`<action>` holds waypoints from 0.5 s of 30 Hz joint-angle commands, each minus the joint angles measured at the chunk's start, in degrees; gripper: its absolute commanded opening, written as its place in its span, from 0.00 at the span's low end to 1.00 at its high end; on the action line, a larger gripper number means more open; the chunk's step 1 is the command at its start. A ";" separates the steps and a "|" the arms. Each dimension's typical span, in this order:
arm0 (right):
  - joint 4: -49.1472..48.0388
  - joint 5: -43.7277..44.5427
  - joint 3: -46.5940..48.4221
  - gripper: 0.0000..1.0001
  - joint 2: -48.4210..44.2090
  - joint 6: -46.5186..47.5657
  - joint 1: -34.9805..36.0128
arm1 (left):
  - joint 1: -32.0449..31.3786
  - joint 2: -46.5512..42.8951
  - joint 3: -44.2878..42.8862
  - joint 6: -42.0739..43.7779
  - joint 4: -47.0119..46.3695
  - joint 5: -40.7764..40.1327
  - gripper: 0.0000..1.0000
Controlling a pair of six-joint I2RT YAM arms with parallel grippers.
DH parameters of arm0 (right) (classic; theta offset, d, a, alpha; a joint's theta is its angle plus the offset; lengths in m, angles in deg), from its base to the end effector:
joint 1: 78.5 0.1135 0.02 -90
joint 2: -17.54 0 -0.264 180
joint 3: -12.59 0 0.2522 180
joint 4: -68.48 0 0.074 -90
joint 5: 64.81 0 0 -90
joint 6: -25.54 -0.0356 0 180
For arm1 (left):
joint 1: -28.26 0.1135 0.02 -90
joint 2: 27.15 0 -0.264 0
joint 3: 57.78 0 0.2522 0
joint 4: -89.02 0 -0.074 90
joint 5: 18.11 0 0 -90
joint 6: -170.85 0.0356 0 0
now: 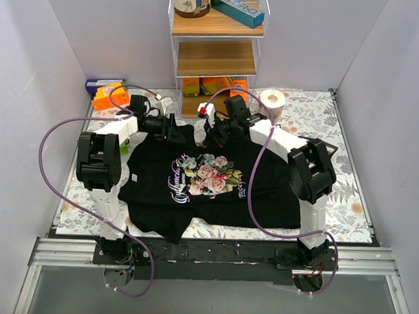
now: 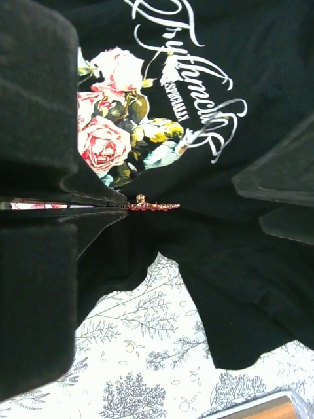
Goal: Remove the brooch from the garment
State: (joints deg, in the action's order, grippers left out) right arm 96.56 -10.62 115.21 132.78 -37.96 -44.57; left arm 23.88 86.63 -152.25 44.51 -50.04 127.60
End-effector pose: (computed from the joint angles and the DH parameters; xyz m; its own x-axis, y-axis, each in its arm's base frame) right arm 0.3673 0.2722 0.2301 -0.1180 -0.5155 -0.8487 -0.9759 0.2182 0.0032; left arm 0.4077 -0.0607 0.1900 -0.9650 -0.2609 0.0253 -0.1490 0.4666 -0.8718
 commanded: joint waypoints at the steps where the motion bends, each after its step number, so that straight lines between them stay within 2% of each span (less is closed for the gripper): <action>1: 5.87 0.49 5.53 0.01 1.04 -7.07 0.17 | -1.59 -3.47 1.16 7.06 -4.57 -0.24 0.55; 5: 12.63 -4.86 7.63 0.01 2.61 -6.20 0.17 | -1.86 -5.92 5.64 7.08 -11.35 -0.94 0.54; 8: 17.12 -7.50 10.28 0.01 3.59 -3.22 -0.01 | -1.95 -8.38 8.98 1.55 -15.57 -0.68 0.52; 11: 16.70 -9.62 9.05 0.01 2.89 -2.16 -0.53 | -2.73 -11.55 14.25 -3.12 -21.63 -0.68 0.51; 12: 16.44 -10.58 8.96 0.01 2.80 -2.50 -0.71 | -3.26 -13.39 14.78 -2.26 -21.64 -0.42 0.52; 13: 16.26 -11.38 8.96 0.01 2.80 -3.38 -0.88 | -4.66 -13.84 14.27 2.45 -17.55 -1.46 0.52; 15: 12.34 -13.31 8.18 0.01 2.01 -9.60 -2.20 | -5.81 -13.59 8.48 6.26 -11.13 -3.05 0.52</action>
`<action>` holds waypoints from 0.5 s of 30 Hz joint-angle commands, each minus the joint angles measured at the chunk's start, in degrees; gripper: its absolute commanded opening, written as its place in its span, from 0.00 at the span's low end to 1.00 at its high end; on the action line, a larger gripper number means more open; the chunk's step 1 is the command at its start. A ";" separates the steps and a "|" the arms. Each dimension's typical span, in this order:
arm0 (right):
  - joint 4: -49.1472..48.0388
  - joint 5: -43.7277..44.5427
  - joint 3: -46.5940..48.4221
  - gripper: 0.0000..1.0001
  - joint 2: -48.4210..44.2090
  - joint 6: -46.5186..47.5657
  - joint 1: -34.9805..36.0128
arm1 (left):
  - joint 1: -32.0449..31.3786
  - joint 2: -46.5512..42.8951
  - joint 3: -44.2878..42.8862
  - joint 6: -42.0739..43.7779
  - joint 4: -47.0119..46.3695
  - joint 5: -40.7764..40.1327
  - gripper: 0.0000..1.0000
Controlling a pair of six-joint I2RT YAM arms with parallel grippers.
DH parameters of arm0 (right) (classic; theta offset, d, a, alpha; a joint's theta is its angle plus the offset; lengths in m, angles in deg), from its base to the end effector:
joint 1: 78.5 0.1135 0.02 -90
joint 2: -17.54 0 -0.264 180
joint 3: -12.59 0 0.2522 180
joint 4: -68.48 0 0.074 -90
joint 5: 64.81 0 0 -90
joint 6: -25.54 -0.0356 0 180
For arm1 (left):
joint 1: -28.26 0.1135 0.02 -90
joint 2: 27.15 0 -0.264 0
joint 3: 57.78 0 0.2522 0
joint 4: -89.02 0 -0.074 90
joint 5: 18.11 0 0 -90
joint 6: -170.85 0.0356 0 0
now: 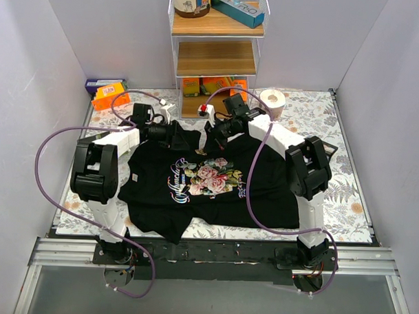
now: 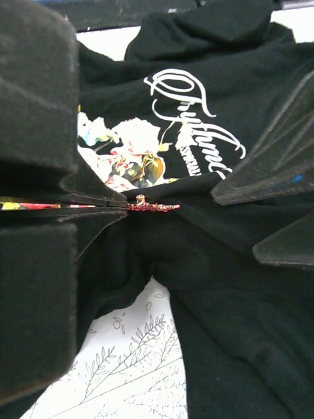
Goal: Remove the brooch from the garment
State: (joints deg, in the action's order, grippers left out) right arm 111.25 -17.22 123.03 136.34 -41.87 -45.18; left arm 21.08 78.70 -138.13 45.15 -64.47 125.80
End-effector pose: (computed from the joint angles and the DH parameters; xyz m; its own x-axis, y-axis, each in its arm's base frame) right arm 0.3709 0.2725 0.2301 -0.3090 -0.5426 -0.7811 -0.9509 0.1907 0.2437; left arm 0.3716 -0.0758 0.1840 -0.9659 -0.2248 -0.1282 0.0043 0.4816 -0.8764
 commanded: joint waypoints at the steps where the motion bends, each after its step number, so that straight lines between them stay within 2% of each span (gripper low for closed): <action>1: -3.78 -7.76 -0.96 0.01 -1.99 -7.28 -2.03 | -3.45 -5.30 -7.66 7.12 9.51 -0.22 0.52; 2: -4.66 -10.12 -1.15 0.01 -2.34 -8.78 -2.47 | -3.54 -5.03 -10.99 10.18 12.27 0.05 0.52; 4: -4.93 -13.73 -1.06 0.01 -2.09 -8.36 -2.65 | -3.72 -5.55 -11.20 11.18 14.31 -0.12 0.52; 6: -4.41 -17.17 -0.88 0.01 -1.65 -6.95 -2.65 | -3.72 -6.35 -9.02 11.01 12.83 0.40 0.52; 10: -3.01 -18.31 0.26 0.01 -0.86 -4.85 -2.82 | -4.07 -7.84 -5.40 7.14 5.03 5.14 0.51; 15: -0.10 -19.37 0.71 0.01 1.08 -3.16 -3.53 | -5.04 -9.25 -3.02 9.95 2.63 3.48 0.51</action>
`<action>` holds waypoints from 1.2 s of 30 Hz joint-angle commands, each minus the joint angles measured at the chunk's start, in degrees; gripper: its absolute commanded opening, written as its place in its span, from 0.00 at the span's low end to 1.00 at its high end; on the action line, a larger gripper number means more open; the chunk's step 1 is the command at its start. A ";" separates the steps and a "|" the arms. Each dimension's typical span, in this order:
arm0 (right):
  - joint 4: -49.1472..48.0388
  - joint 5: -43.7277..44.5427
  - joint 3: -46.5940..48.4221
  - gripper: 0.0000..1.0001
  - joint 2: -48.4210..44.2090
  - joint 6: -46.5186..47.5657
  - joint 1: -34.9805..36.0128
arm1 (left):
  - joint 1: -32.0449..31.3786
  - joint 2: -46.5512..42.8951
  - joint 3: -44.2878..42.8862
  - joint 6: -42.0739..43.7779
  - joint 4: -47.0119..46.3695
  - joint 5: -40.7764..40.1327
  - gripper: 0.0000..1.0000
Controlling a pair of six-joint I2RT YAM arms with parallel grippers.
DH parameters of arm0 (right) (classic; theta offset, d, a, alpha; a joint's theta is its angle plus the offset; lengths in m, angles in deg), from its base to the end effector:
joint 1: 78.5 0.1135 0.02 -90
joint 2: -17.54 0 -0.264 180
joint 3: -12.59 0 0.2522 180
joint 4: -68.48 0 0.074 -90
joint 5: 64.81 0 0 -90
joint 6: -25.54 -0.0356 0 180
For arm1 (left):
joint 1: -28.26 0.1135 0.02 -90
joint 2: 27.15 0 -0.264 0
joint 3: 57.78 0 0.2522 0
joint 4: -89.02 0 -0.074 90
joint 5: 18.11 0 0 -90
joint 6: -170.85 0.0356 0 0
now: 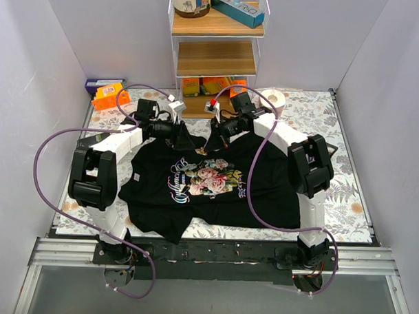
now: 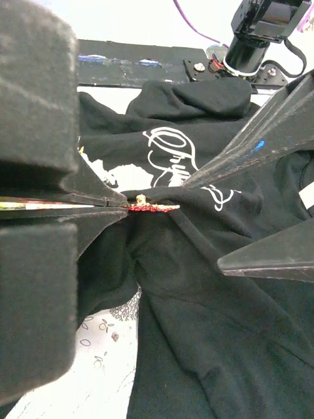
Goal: Remove the brooch from the garment
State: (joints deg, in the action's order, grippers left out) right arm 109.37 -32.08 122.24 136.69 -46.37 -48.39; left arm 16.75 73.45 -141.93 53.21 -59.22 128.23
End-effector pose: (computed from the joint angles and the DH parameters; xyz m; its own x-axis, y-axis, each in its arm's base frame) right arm 0.3801 0.2551 0.2306 -0.4052 -0.4291 -0.8073 -0.9058 0.0688 0.4181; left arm 0.3595 -0.1034 0.2317 -0.9507 -0.0688 -0.3025 0.2405 0.4521 -0.8589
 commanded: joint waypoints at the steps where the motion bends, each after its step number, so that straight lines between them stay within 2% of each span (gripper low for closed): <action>1: 1.78 -4.69 1.14 0.01 0.56 1.69 -0.23 | -0.71 -4.09 0.52 2.06 -2.44 1.49 0.51; 5: 1.00 -4.52 0.52 0.01 0.90 1.35 -0.23 | -0.88 -3.57 0.43 4.26 -0.78 2.46 0.51; 12: -1.20 -4.86 0.26 0.01 0.82 -1.03 -0.22 | -1.32 -2.34 0.43 4.00 2.21 5.63 0.45; 27: -2.44 -4.16 -2.38 0.01 0.29 -3.15 0.39 | -5.19 -3.30 2.45 4.96 2.39 3.69 0.21; 29: -2.35 -3.90 -2.82 0.01 -0.06 -2.97 0.39 | -5.19 -3.65 2.54 4.79 2.30 2.73 0.22; 34: -6.56 -0.57 -5.10 0.01 -2.95 -5.07 0.39 | -5.10 -5.32 2.89 4.09 2.30 -2.62 0.37; 36: -9.10 4.09 -6.60 0.01 -4.54 -8.48 0.74 | -5.02 -5.85 2.63 2.24 2.30 -3.25 0.42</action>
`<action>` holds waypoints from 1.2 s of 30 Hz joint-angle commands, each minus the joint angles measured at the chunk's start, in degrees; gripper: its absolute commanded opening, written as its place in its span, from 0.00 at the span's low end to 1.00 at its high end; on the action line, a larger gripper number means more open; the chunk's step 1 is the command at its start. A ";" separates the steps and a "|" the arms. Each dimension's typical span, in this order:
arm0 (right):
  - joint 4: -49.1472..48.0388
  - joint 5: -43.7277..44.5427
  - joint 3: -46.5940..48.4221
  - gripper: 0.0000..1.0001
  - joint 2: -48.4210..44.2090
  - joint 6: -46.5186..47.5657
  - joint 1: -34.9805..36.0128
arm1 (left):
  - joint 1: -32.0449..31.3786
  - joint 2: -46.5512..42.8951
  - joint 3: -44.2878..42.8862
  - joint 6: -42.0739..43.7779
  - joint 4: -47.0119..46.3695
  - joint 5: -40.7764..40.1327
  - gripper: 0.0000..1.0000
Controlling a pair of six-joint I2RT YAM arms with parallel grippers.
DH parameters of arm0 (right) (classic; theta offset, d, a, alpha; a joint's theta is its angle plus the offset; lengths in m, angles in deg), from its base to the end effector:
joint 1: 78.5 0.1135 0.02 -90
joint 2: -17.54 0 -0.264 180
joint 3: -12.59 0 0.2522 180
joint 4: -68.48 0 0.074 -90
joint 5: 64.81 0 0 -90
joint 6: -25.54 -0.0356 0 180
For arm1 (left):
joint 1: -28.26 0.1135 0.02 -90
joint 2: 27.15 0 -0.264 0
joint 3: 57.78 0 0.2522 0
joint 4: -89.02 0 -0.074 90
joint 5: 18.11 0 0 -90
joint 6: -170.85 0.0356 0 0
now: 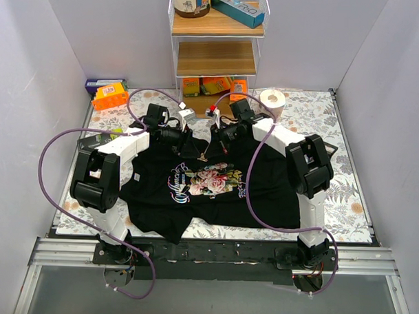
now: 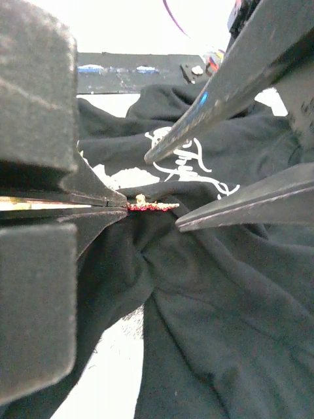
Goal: Remove the brooch from the garment
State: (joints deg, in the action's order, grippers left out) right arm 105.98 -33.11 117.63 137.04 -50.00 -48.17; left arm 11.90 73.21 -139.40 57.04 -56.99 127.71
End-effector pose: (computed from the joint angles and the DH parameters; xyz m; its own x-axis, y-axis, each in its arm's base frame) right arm 0.3743 0.2541 0.2073 -0.4790 -0.4323 -0.7640 -0.8649 0.0835 0.4950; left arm 0.3402 -0.1306 0.2174 -0.9565 0.0444 -0.2883 0.2763 0.4546 -0.8468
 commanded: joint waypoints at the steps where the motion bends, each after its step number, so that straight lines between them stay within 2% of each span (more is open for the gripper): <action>1: -8.43 6.26 -2.42 0.01 -6.11 -6.10 0.70 | -0.16 -6.31 -0.17 -2.28 0.07 -3.25 0.47; 2: -10.46 8.27 -3.91 0.01 -6.73 -7.41 0.96 | -0.08 -6.75 -0.35 -3.77 -0.10 -3.69 0.49; 3: -13.43 9.42 -5.49 0.01 -7.44 -12.91 0.96 | 0.10 -7.19 -0.35 -4.57 -0.36 -4.30 0.50; 4: -22.43 10.92 -7.94 0.01 -9.36 -16.27 0.96 | 0.27 -7.98 -0.35 -5.27 -0.54 -5.09 0.52; 5: -26.26 14.67 -11.10 0.01 -10.16 -19.52 1.14 | 0.19 -8.33 -0.17 -6.06 -0.54 -7.88 0.53; 11: -36.29 23.04 -12.97 0.01 -9.55 -23.95 4.91 | 0.19 -10.61 5.53 -8.27 -0.45 -13.88 0.52; 17: -39.57 28.06 -12.18 0.01 -7.53 -24.83 6.15 | -0.34 -12.11 11.51 -8.27 -5.02 -19.07 0.52; 20: -40.80 28.77 -12.01 0.01 -6.92 -25.27 6.15 | -0.78 -10.89 11.17 -7.65 -6.52 -18.99 0.42; 24: -40.10 29.47 -12.10 0.01 -6.48 -25.10 6.41 | -1.04 -8.87 9.41 -10.19 -8.27 -13.72 0.13; 25: -39.83 29.74 -12.18 0.01 -6.65 -24.75 6.67 | -1.04 -8.43 8.97 -10.81 -8.54 -11.01 0.01; 32: -38.86 32.46 -14.73 0.01 -7.79 -23.60 7.73 | -1.04 -7.11 5.02 -16.61 -11.26 0.42 0.00; 36: -38.86 33.34 -15.70 0.01 -7.88 -23.60 8.17 | -0.95 -6.40 4.40 -17.76 -11.79 1.58 0.00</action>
State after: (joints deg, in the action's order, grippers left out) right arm 69.57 -1.33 102.57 130.51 -74.33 -40.72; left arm 11.15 66.67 -132.97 41.41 -66.98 124.23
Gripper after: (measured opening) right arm 0.023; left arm 0.010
